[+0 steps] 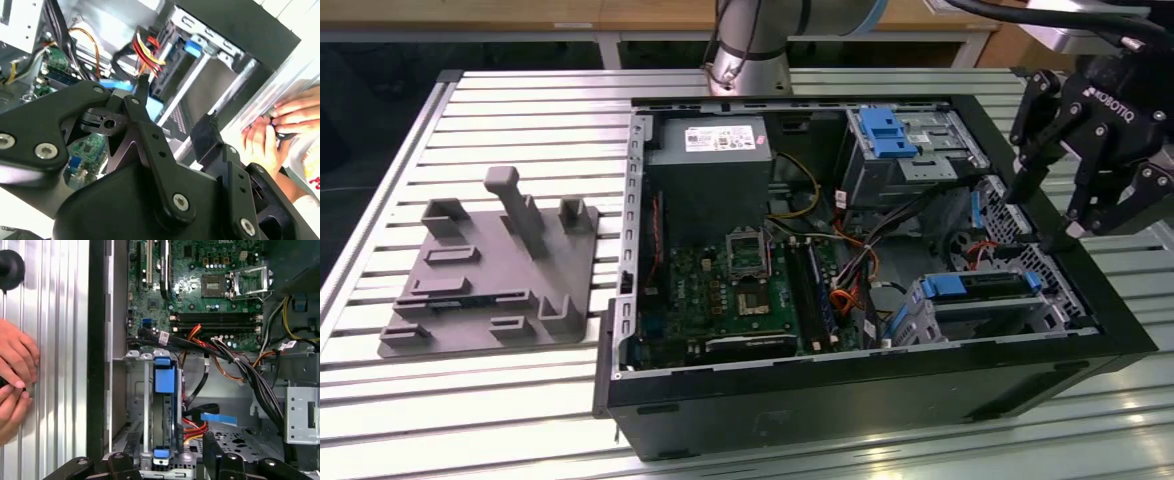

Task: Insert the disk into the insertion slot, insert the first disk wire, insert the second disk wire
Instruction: 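Insert the first disk wire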

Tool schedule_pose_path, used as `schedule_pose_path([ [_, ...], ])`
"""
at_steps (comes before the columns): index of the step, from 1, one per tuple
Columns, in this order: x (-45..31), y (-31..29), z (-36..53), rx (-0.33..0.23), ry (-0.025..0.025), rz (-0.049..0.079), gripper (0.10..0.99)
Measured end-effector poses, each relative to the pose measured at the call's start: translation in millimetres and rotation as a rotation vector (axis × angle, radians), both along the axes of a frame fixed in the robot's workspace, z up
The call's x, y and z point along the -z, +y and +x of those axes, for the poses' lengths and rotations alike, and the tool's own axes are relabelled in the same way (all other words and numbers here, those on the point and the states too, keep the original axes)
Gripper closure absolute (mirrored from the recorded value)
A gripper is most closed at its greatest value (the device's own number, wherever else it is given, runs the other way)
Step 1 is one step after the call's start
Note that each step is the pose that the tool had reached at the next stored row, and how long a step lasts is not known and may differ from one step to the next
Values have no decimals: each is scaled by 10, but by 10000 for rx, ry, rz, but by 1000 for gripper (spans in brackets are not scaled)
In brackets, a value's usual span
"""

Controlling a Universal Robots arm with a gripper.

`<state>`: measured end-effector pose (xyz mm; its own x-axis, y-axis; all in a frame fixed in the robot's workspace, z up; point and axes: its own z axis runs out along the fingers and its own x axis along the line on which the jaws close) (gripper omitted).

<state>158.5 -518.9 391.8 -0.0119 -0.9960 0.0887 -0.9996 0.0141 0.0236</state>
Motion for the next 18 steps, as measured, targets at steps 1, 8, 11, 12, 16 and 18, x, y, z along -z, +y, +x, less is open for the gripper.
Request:
schedule_pose_path([
  [1, 14, 4, 33, 1, 0, 3, 475],
  [8, 132, 13, 84, 6, -1, -13, 486],
  [11, 188, 14, 85, 14, -2, -15, 624],
  [12, 206, 14, 85, 19, -2, -13, 624],
  [16, 266, 19, 85, 38, -2, -15, 624],
  [18, 274, 31, 85, 51, -2, -29, 624],
])
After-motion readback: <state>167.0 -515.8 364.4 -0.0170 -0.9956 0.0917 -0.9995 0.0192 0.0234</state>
